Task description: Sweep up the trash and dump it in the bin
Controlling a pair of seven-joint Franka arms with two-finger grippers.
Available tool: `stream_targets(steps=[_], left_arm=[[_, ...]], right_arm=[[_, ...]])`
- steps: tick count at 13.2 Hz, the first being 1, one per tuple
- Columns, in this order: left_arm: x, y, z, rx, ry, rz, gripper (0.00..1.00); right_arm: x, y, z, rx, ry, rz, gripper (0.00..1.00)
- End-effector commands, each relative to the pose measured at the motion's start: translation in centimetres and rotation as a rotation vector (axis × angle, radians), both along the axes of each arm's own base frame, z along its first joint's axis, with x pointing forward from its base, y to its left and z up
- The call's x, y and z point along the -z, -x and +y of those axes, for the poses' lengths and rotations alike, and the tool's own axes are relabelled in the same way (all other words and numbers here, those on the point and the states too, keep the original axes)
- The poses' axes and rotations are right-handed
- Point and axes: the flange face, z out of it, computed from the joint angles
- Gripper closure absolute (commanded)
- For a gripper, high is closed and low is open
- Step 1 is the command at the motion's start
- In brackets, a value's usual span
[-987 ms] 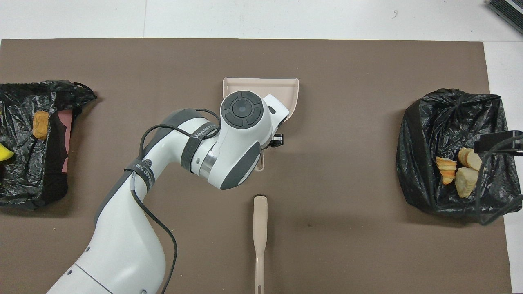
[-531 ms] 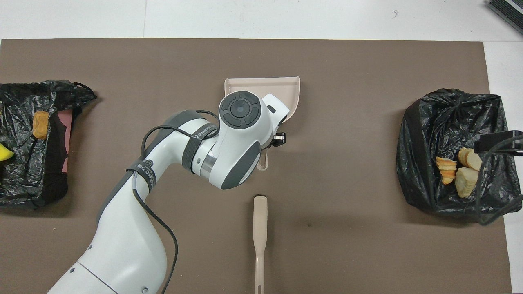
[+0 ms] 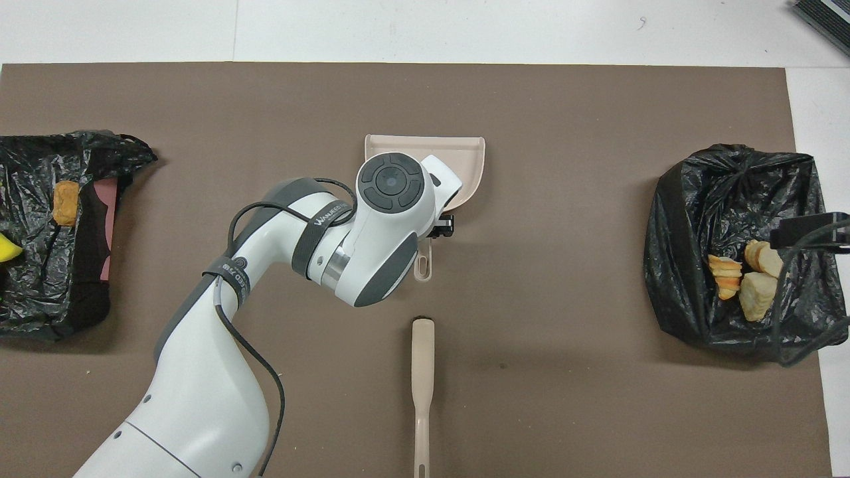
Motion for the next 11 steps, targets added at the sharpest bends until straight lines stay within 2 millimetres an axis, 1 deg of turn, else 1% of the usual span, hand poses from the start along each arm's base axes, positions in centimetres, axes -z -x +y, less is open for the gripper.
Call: stream_targets(steps=[1,2,3,4,5,7,9,10,11], left_arm=[[-4.9,-1.5,4.5,0.005,-0.024,-0.049,0.00],[-7.4,-1.8,6.8,0.060,-0.043,-0.043,0.00],[-8.9,-1.9,9.0,0.093,-0.065,-0.020,0.00],[-11.2,-1.9,11.4,0.104,-0.076,-0.015,0.00],[-13.5,-2.2,14.5,0.110,-0.075,-0.035,0.00],[-18.4,-1.0,19.7,0.152,-0.076,-0.071,0.00],[-23.0,0.4,24.0,0.111,-0.079,-0.065,0.00],[-25.2,1.1,26.4,0.093,-0.040,-0.069,0.00],[-27.3,2.2,28.5,0.118,-0.016,-0.068,0.00]], right_arm=[[-0.3,0.4,-0.1,-0.013,-0.012,0.005,0.00],[-0.4,0.4,-0.2,-0.012,-0.012,0.004,0.00],[-0.3,0.4,-0.2,-0.012,-0.012,0.005,0.00],[-0.4,0.4,-0.2,-0.012,-0.012,0.004,0.00],[-0.3,0.4,-0.2,-0.012,-0.012,0.007,0.00],[-0.3,0.4,-0.2,-0.012,-0.012,0.007,0.00],[-0.4,0.4,-0.1,-0.013,-0.012,0.003,0.00],[-0.3,0.4,-0.2,-0.012,-0.012,0.005,0.00],[-0.3,0.4,-0.2,-0.012,-0.012,0.005,0.00]])
